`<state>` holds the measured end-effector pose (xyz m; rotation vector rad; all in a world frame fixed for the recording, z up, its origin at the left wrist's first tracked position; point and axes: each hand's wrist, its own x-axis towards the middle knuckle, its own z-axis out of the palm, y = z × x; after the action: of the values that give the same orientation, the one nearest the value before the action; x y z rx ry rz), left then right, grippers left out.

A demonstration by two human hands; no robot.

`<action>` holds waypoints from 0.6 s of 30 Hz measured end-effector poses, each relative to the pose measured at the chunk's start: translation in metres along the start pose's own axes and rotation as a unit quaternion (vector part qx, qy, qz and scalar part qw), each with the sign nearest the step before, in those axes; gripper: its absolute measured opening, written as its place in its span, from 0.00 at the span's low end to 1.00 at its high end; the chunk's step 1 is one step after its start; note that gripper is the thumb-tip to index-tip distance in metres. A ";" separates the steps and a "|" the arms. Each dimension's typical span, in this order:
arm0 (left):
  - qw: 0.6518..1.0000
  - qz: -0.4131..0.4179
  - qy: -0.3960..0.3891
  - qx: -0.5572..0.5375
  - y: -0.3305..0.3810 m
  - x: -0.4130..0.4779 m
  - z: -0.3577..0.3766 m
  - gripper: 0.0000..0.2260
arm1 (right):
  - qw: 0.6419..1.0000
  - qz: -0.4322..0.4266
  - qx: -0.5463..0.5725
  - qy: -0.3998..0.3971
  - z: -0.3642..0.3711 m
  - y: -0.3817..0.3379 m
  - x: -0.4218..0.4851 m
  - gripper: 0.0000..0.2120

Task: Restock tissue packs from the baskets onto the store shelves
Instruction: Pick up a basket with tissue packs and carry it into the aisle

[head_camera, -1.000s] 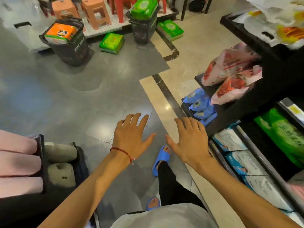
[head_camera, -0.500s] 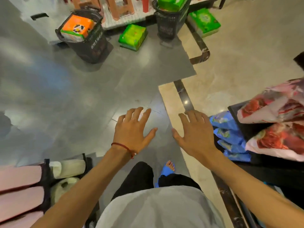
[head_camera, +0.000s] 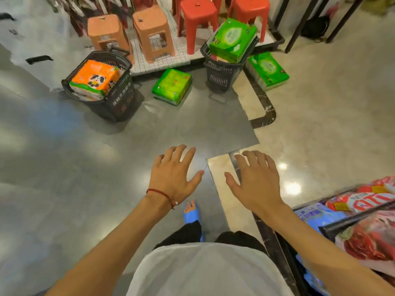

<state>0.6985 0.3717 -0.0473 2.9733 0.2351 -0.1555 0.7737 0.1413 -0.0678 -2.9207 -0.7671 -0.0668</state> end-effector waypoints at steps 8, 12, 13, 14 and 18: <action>0.999 0.034 0.008 0.036 -0.057 0.175 -0.031 0.31 | 1.000 0.027 0.001 0.007 0.005 0.002 0.172 0.29; 0.996 0.058 0.000 0.068 -0.076 0.272 -0.031 0.30 | 1.000 0.019 -0.006 0.006 0.027 0.021 0.265 0.29; 0.996 0.057 -0.001 0.074 -0.080 0.298 -0.033 0.30 | 1.000 0.021 -0.006 0.003 0.032 0.027 0.290 0.29; 0.995 0.057 -0.005 0.078 -0.084 0.325 -0.035 0.31 | 1.000 0.027 -0.006 0.003 0.035 0.034 0.315 0.29; 0.996 0.046 -0.027 0.066 -0.092 0.420 -0.052 0.32 | 0.998 0.060 0.015 0.018 0.042 0.071 0.411 0.29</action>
<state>1.1009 0.5315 -0.0578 3.0993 0.0847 -0.2487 1.1666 0.2853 -0.0872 -2.9202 -0.5820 -0.0968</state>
